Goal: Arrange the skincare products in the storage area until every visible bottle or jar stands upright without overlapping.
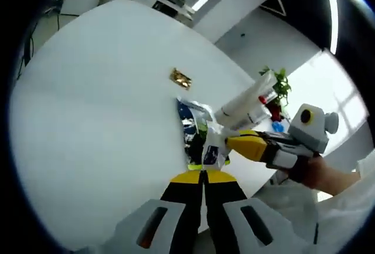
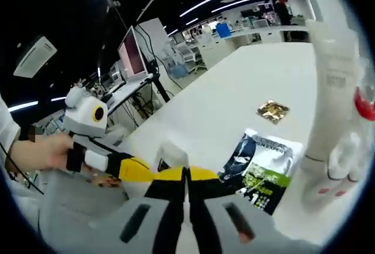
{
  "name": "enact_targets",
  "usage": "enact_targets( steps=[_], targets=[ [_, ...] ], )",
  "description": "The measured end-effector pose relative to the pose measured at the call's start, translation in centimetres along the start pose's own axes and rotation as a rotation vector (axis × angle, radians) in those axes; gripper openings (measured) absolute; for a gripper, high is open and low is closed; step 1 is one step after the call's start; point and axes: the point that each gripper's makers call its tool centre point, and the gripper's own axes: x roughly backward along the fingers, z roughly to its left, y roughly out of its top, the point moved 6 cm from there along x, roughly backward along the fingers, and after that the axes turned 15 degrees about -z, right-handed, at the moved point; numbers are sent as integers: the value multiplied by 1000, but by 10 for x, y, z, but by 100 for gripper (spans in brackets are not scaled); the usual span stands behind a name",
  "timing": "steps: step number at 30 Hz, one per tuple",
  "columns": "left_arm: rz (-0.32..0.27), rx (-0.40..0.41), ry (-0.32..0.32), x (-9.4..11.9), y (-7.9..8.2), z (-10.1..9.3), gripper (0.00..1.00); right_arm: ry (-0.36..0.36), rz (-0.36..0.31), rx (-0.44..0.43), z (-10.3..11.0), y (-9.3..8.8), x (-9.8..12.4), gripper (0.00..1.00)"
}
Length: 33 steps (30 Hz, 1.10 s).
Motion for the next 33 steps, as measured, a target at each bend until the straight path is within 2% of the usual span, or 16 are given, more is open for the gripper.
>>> enact_targets(
  steps=[10, 20, 25, 30, 33],
  targets=[
    [16, 37, 60, -11, 5, 28, 0, -57, 55, 62, -9, -14, -37, 1],
    [73, 38, 98, -24, -1, 45, 0, -97, 116, 174, -19, -31, -49, 1],
    [80, 42, 112, -28, 0, 51, 0, -89, 145, 261, -22, -33, -58, 1],
    [87, 31, 122, -30, 0, 55, 0, -58, 193, 402, -23, -37, -64, 2],
    [91, 14, 119, -31, 0, 55, 0, -49, 209, 453, -24, -39, -65, 2]
  ],
)
